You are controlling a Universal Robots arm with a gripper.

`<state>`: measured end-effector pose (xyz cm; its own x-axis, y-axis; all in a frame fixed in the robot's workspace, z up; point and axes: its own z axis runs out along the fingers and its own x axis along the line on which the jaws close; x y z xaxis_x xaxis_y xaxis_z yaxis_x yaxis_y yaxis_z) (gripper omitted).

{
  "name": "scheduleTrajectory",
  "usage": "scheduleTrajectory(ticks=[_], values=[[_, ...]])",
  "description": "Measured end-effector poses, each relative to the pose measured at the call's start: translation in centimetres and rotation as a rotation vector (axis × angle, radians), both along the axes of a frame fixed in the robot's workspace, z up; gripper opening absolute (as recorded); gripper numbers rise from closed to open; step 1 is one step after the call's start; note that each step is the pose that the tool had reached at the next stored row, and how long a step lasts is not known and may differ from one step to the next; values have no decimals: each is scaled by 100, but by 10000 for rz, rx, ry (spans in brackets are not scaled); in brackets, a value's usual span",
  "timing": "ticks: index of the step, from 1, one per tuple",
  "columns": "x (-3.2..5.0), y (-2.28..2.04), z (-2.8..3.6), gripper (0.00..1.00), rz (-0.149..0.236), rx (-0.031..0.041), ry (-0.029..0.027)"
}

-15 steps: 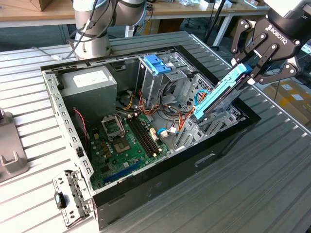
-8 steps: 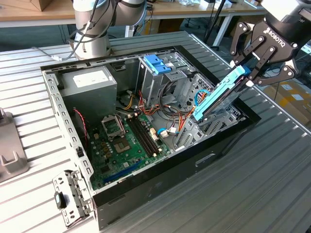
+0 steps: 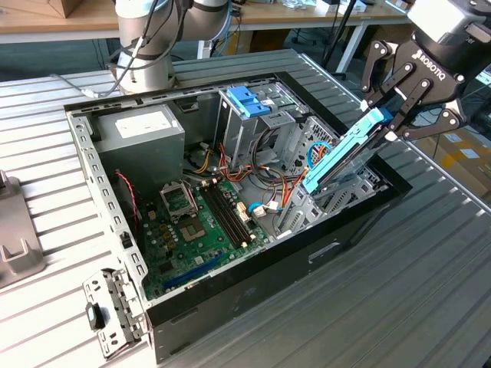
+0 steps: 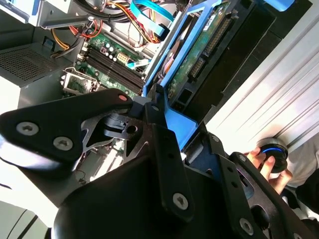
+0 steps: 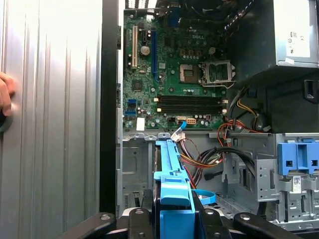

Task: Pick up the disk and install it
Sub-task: 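Insert the disk into the insertion slot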

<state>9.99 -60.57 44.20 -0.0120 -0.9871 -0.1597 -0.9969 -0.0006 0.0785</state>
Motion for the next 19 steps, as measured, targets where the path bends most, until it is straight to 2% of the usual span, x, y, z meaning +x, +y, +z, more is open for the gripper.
scheduleTrajectory(ticks=[19], values=[[0, 0, -140, 37, 0, 0, 0]])
